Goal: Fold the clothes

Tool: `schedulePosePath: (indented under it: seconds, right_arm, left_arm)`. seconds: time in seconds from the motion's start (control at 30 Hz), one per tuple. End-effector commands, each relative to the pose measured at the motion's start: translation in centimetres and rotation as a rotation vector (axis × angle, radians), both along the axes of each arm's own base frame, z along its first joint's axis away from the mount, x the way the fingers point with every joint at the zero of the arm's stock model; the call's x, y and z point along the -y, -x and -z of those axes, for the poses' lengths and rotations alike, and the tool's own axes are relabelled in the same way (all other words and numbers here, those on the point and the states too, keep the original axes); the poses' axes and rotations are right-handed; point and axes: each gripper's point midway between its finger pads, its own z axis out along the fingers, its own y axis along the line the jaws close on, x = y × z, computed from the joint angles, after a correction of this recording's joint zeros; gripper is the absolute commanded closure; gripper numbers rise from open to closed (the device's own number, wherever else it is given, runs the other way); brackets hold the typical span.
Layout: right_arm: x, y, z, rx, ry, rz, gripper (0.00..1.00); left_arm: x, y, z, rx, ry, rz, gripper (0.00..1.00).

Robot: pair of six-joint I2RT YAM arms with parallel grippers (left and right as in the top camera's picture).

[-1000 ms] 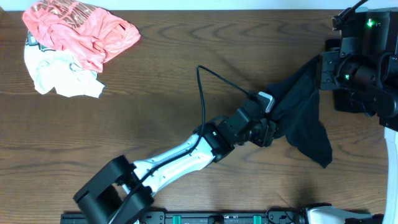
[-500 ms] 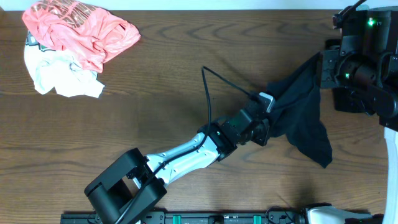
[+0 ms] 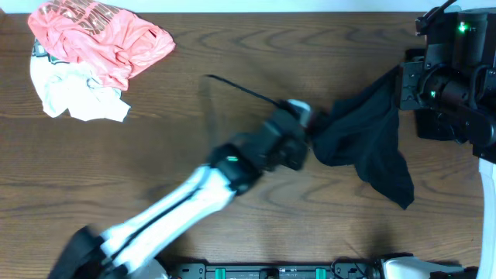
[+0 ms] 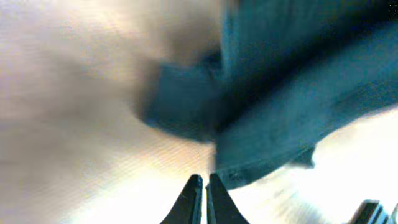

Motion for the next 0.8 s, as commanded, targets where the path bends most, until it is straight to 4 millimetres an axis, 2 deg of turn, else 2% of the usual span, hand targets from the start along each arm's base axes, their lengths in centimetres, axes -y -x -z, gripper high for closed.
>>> schedulePosePath:
  seconds: [0.0, 0.13, 0.23, 0.27, 0.37, 0.43, 0.5, 0.7, 0.77]
  right_arm:
    - [0.4, -0.1, -0.6, 0.021, 0.013, 0.004, 0.99]
    - [0.4, -0.1, -0.6, 0.021, 0.013, 0.004, 0.99]
    - [0.4, -0.1, -0.6, 0.021, 0.013, 0.004, 0.99]
    - [0.4, -0.1, -0.6, 0.021, 0.013, 0.004, 0.99]
    - [0.3, -0.1, -0.6, 0.02, 0.011, 0.002, 0.99]
    - [0.3, -0.1, -0.6, 0.02, 0.01, 0.001, 0.99]
    - [0.3, -0.1, -0.5, 0.019, 0.01, 0.001, 0.99]
    - [0.3, -0.1, -0.6, 0.02, 0.011, 0.002, 0.99]
    - [0.3, -0.1, -0.5, 0.019, 0.011, 0.002, 0.99]
  left_arm:
    - [-3.7, -1.0, -4.4, 0.087, 0.037, -0.07, 0.94]
    - [-7.6, -1.2, -7.8, 0.142, 0.071, -0.146, 0.94]
    - [-8.6, -0.6, -8.4, 0.144, 0.073, -0.159, 0.93]
    - [-8.5, -0.3, -8.3, 0.134, 0.072, -0.148, 0.85]
    - [-7.3, 0.5, -7.1, 0.083, 0.071, -0.089, 0.49]
    - [-6.2, 1.0, -5.9, 0.046, 0.06, -0.034, 0.38]
    - [-5.2, 1.2, -4.4, 0.011, 0.037, 0.0, 0.35]
    - [-1.6, 2.2, 0.7, -0.085, -0.042, 0.088, 0.35]
    - [-0.1, 2.6, 1.9, -0.094, -0.052, 0.121, 0.35]
